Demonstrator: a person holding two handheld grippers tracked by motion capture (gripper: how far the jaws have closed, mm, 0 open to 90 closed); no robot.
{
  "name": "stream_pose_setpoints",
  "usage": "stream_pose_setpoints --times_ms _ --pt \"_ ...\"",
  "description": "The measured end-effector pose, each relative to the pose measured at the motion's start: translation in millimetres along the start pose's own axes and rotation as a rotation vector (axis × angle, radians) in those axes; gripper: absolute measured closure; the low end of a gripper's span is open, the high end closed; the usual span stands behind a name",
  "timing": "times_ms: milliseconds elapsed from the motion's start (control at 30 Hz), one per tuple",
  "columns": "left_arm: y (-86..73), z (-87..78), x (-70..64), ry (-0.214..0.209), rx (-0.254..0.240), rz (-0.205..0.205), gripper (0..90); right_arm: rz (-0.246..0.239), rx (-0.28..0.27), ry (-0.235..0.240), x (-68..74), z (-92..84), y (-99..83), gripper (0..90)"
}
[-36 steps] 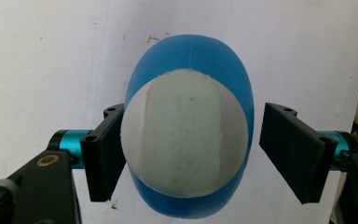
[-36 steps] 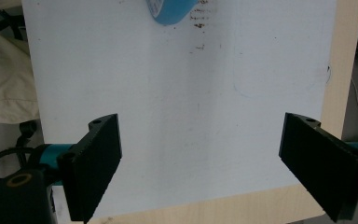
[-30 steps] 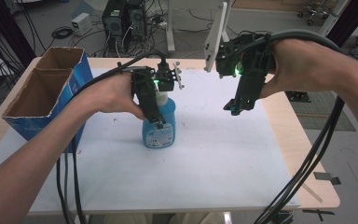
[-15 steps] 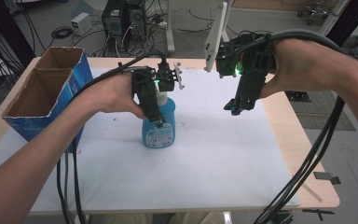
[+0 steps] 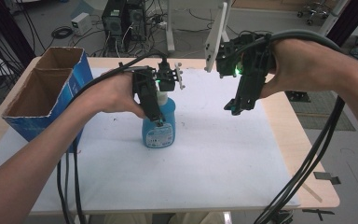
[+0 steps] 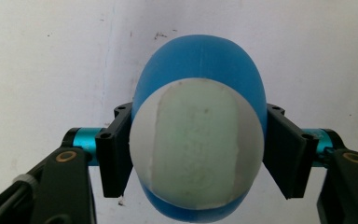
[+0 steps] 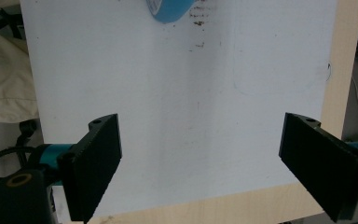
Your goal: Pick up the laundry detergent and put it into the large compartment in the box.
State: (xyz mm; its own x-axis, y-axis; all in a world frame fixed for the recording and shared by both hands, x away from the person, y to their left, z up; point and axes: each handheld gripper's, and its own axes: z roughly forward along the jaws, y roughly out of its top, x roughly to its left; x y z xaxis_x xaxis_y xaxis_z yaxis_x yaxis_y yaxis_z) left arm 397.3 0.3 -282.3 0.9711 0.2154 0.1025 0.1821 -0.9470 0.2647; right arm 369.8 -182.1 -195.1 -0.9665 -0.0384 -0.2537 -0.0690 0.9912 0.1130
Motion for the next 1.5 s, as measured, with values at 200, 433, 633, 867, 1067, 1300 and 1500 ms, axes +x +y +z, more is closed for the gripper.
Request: stream_pose_setpoints --times_ms 200,433,633,867,1067,1300,1500 --pt "-0.2 -0.6 1.0 -0.002 -0.001 -0.002 37.5 -0.001 -0.001 -0.001 0.1 -0.3 0.2 12.3" --pt "0.3 -0.8 0.9 0.0 0.001 -0.002 38.1 -0.001 0.0 -0.002 0.5 -0.5 -0.4 12.3" --pt "2.1 -1.5 -1.1 0.004 0.014 0.009 38.4 -0.003 -0.003 -0.002 0.6 -0.7 -0.3 12.3" --pt "3.5 -2.7 -3.6 -0.011 0.027 0.026 38.5 0.0 -0.005 -0.006 0.3 -1.6 -1.3 12.3" --pt "6.0 -11.0 -4.4 -0.04 0.023 0.027 38.5 0.006 -0.001 -0.006 0.6 -1.8 -2.0 12.3" --pt "12.5 -31.2 -1.9 -0.02 0.037 0.033 38.5 0.005 -0.002 -0.008 0.5 -2.2 -2.1 12.3" --pt "17.0 -57.2 2.5 -0.018 0.033 0.027 38.5 -0.004 -0.009 -0.008 0.6 -3.1 -1.3 12.3"
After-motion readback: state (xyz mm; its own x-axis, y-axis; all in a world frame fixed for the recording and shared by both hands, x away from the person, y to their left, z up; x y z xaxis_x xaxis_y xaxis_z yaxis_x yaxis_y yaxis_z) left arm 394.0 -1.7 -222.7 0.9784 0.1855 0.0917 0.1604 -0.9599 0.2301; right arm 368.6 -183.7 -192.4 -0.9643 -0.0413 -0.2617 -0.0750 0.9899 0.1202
